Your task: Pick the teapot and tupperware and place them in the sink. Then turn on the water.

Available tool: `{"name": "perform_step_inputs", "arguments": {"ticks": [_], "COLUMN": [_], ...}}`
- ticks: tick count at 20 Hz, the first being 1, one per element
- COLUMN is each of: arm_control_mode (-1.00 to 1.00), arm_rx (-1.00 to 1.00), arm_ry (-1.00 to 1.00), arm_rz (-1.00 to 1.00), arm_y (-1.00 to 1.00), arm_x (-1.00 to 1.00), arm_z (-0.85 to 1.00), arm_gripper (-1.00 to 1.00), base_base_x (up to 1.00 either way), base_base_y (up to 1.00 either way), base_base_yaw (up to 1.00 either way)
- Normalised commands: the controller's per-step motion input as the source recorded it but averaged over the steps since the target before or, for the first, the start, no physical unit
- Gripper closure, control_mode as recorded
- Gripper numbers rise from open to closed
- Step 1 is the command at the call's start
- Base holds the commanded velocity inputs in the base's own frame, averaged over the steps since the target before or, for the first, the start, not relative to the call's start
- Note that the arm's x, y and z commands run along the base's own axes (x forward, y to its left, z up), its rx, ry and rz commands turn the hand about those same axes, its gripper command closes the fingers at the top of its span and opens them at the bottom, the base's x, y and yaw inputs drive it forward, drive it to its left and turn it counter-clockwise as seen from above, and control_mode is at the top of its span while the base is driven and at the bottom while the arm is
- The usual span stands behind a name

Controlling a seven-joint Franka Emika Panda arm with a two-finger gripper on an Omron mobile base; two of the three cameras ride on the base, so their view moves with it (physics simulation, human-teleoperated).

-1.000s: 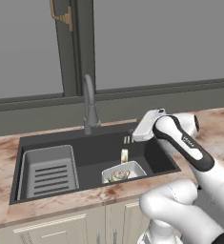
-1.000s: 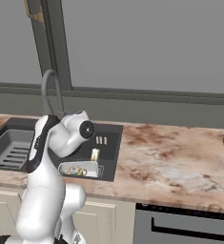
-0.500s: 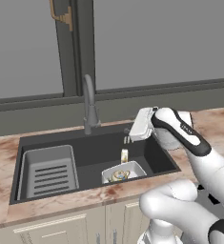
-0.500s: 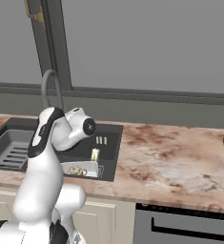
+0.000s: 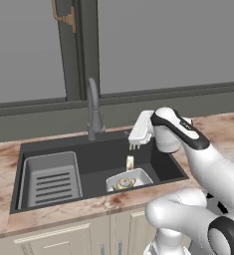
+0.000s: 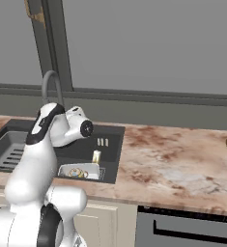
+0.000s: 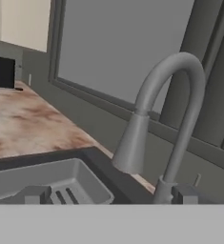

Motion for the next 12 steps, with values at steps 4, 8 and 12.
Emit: {"name": "perform_step_inputs", "arguments": {"ticks": [4,8,12], "arm_control_mode": [-1.00,-1.00,-1.00], "arm_rx": [0.00,0.10,0.14], "arm_ry": [0.00,0.00,0.00], "arm_rz": [-0.04,-0.02,-0.04], "arm_y": [0.19,0.01,-0.01], "arm_x": [0.51,0.34,0.24], "arm_z": [0.00,-0.04,-0.17], "arm_gripper": [-1.00,-1.00,-1.00], "base_base_x": [0.00,0.00,0.00], "base_base_y": [0.00,0.00,0.00], "base_base_yaw": [0.00,0.00,0.00]}}
